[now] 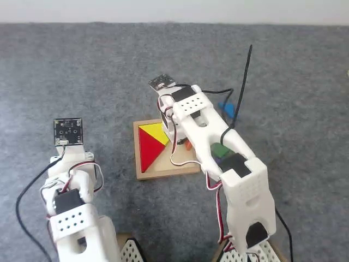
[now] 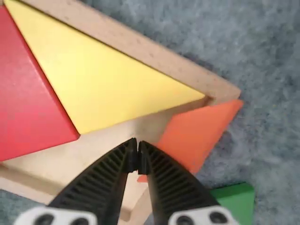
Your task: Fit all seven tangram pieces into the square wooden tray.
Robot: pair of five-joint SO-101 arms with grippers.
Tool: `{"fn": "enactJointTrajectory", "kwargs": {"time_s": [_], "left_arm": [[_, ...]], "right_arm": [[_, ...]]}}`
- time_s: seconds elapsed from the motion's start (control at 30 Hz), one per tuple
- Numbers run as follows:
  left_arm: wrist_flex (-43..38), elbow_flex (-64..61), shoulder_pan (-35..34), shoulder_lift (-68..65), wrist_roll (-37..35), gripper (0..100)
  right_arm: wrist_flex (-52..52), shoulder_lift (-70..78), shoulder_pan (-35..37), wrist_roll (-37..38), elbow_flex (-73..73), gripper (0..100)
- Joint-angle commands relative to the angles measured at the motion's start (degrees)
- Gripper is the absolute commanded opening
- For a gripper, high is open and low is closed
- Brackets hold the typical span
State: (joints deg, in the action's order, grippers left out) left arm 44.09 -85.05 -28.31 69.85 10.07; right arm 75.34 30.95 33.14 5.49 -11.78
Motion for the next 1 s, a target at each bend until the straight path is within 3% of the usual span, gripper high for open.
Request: {"fn": "enactJointTrajectory", "kwargs": {"time_s": [0.0,0.2,0.5,0.67,0.97], "left_arm": [[-0.1,2.9,-0.2,-0.2,0.6,1],[-0.1,2.9,-0.2,-0.2,0.6,1],[-0.1,2.8,-0.1,-0.2,0.6,1],[-0.1,2.8,-0.1,-0.2,0.6,1],[-0.1,2.8,0.0,-0.2,0.6,1]], "right_arm": [[1.6,-9.2,2.6,0.4,-0.6,0.8],[3.1,-20.9,1.5,0.4,0.7,0.8],[-8.2,-14.5,-3.6,0.9,12.0,0.8],[-13.7,-8.6,-3.5,6.9,12.0,0.8],[-11.2,-12.1,-3.5,8.4,12.0,0.8]]}}
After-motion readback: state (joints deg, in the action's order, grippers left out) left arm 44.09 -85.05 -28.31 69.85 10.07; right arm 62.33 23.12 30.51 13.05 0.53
